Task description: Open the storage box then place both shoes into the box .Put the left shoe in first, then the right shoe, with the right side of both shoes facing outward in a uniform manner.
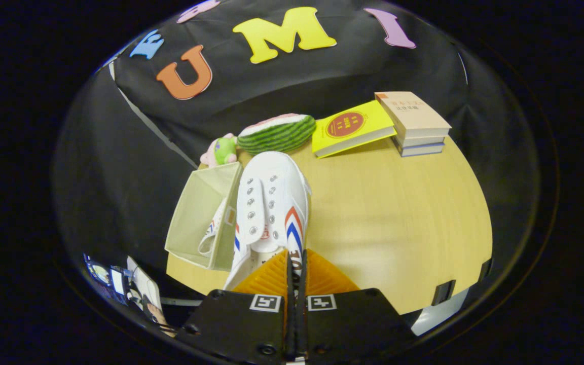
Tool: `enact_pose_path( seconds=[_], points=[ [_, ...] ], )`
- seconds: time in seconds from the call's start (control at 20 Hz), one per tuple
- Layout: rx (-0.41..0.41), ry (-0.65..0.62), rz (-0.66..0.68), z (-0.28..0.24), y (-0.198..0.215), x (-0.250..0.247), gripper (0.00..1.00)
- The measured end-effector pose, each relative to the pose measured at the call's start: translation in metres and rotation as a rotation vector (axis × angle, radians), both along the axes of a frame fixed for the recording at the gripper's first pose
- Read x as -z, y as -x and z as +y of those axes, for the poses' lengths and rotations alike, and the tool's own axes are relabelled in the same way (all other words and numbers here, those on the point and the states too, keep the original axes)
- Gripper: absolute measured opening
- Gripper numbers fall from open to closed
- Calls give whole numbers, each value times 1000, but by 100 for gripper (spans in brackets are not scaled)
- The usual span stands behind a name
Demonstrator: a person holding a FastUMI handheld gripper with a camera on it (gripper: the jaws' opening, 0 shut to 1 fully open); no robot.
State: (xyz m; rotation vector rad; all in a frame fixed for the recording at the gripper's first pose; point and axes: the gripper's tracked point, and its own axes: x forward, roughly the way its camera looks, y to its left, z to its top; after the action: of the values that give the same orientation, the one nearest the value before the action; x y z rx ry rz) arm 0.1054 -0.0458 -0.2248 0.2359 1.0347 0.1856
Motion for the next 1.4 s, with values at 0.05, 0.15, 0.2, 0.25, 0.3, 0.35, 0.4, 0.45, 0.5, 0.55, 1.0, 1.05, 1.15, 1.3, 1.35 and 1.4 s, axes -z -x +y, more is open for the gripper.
enact_pose_path(
  seconds=[0.05,0.15,0.2,0.25,0.3,0.35,0.4,0.45,0.5,0.55,1.0,1.05,1.15,1.3,1.35,1.4],
  points=[
    [9,-16,-2,12,-2,-4,6],
    [29,-36,-18,36,-8,-8,6],
    [43,-40,-34,47,-12,-10,6],
    [52,-37,-54,59,-16,-11,5],
    [64,-37,-67,72,-18,-11,6],
    [75,-43,-73,84,-20,-9,5],
    [87,-56,-71,99,-20,-7,6],
    [98,-71,-68,113,-21,-6,6],
    [102,-84,-68,126,-25,-2,6],
    [92,-89,-69,139,-26,1,6],
    [147,-118,-69,198,-36,49,6],
    [160,-95,-91,197,-42,51,5],
    [169,-44,-135,189,-48,56,6],
    [177,-48,-149,188,-51,67,6],
    [178,-62,-141,190,-51,70,6],
    [174,-69,-130,191,-51,74,6]
  ],
)
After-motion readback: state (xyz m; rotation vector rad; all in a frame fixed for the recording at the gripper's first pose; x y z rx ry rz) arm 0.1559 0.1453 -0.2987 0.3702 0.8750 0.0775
